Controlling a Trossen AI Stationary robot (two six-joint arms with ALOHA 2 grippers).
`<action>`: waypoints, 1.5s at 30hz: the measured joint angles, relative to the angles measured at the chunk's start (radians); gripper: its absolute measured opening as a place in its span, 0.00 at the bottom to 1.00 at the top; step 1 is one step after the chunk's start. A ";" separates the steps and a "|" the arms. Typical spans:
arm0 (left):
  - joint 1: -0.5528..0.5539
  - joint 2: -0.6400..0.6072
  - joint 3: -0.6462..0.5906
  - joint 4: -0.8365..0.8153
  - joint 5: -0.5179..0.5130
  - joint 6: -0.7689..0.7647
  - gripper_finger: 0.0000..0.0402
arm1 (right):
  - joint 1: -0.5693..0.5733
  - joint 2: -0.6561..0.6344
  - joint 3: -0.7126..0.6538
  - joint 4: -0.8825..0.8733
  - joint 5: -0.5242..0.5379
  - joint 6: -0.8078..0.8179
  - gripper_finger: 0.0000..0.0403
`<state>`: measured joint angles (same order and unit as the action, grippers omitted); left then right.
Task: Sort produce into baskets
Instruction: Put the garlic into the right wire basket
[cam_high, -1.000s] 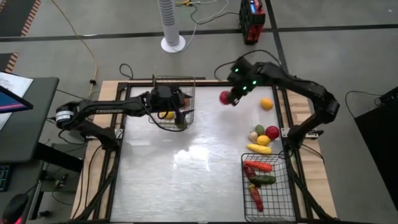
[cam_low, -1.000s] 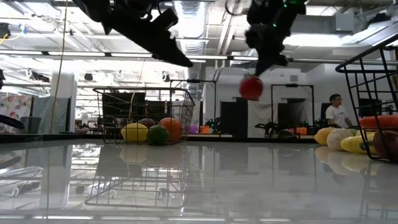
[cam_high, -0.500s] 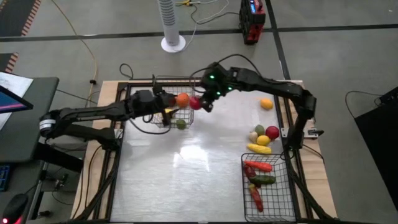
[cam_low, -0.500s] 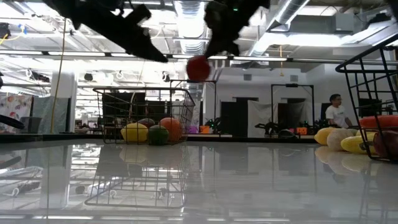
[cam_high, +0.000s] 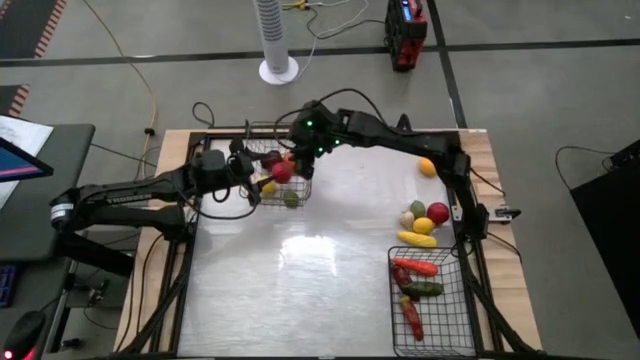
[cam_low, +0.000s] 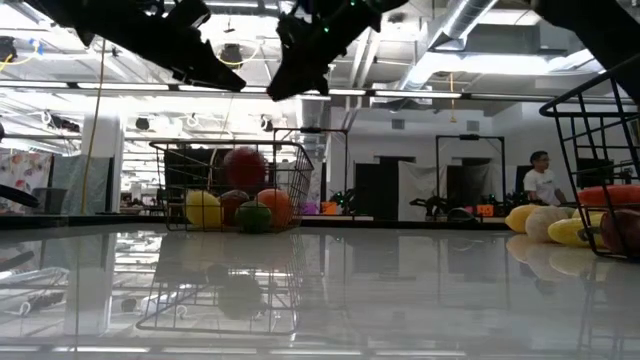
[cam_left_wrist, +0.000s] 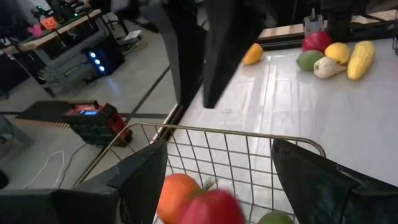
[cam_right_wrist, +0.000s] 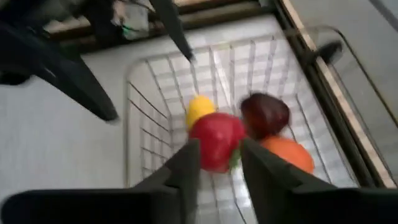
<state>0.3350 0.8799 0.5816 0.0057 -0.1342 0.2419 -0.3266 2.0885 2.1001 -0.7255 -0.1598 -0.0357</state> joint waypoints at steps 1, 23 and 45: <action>0.000 0.000 0.000 0.002 -0.002 -0.002 0.69 | -0.005 0.005 0.011 -0.024 0.000 0.000 0.38; -0.020 0.005 0.000 0.007 0.037 -0.116 0.69 | -0.284 -0.303 -0.418 -0.766 0.270 0.028 0.62; -0.021 0.005 0.001 0.023 0.048 -0.108 0.69 | -0.525 -0.352 -0.811 -0.695 0.395 -0.069 0.62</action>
<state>0.3138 0.8847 0.5827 0.0291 -0.0864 0.1342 -0.8514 1.7363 1.2892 -1.4204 0.2353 -0.1043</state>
